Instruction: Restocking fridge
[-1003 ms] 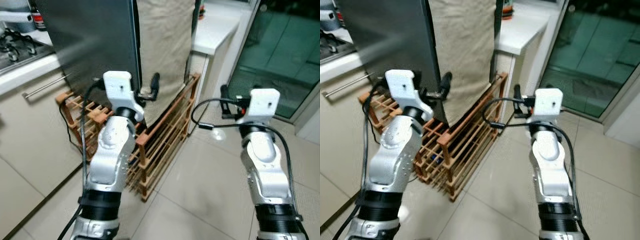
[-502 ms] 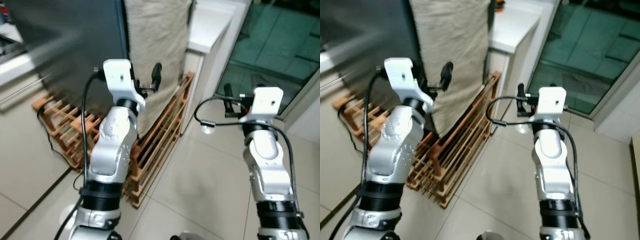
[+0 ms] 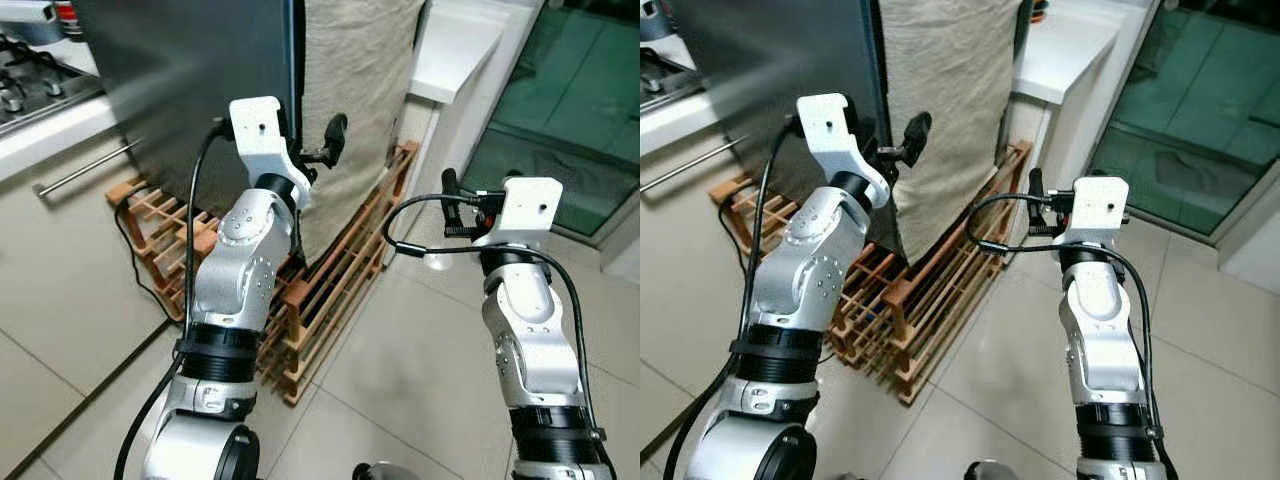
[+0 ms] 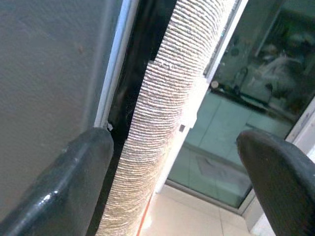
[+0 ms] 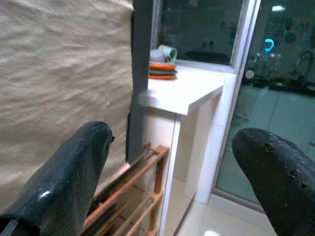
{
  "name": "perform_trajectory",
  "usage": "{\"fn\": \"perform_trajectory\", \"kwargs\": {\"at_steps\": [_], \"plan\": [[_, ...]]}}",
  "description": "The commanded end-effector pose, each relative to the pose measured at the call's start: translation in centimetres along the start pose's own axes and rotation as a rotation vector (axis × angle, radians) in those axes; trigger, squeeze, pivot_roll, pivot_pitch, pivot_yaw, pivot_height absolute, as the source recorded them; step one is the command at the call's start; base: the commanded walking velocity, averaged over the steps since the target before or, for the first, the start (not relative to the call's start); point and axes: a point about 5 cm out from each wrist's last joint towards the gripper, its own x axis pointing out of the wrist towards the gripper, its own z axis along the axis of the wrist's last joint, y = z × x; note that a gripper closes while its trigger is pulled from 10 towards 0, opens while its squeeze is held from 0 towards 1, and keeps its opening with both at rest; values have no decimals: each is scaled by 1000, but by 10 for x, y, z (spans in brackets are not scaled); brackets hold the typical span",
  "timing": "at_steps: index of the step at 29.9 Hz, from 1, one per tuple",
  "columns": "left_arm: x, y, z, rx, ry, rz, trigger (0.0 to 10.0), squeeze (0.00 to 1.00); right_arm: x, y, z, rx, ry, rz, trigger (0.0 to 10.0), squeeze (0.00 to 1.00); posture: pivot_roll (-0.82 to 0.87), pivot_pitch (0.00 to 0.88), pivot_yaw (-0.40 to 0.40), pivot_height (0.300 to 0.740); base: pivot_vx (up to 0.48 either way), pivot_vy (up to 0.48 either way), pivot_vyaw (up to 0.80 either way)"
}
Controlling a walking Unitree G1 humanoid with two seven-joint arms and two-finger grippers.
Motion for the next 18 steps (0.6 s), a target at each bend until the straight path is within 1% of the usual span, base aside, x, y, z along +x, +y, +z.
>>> {"fn": "perform_trajectory", "kwargs": {"at_steps": [1, 6, 11, 15, 16, 18], "plan": [[4, -3, 0, 7, 17, -19, 10000, 0, -2, -4, 4, 10, -9, -4, 10000, 0, -119, 107, -4, 740, 0, 0, 0], [7, -2, -1, 14, 22, -14, 10000, 0, -10, -9, 1, 4, 12, -18, 10000, 0, -139, 126, 1, 740, 0, 0, 0], [8, -2, -1, 13, 20, -10, 10000, 0, -13, -11, 0, 0, 22, -22, 10000, 0, -145, 132, 2, 740, 0, 0, 0], [8, 2, -2, -17, 24, 30, 10000, 0, -15, -13, -1, -5, 30, -26, 10000, 0, -148, 136, 4, 740, 0, 0, 0], [7, 4, -2, -38, 22, 53, 10000, 0, -15, -13, -1, -6, 32, -28, 10000, 0, -148, 136, 4, 740, 0, 0, 0], [5, 2, -2, -63, 10, 59, 10000, 0, -16, -13, -1, -5, 34, -30, 10000, 0, -147, 137, 4, 740, 0, 0, 0]]}}
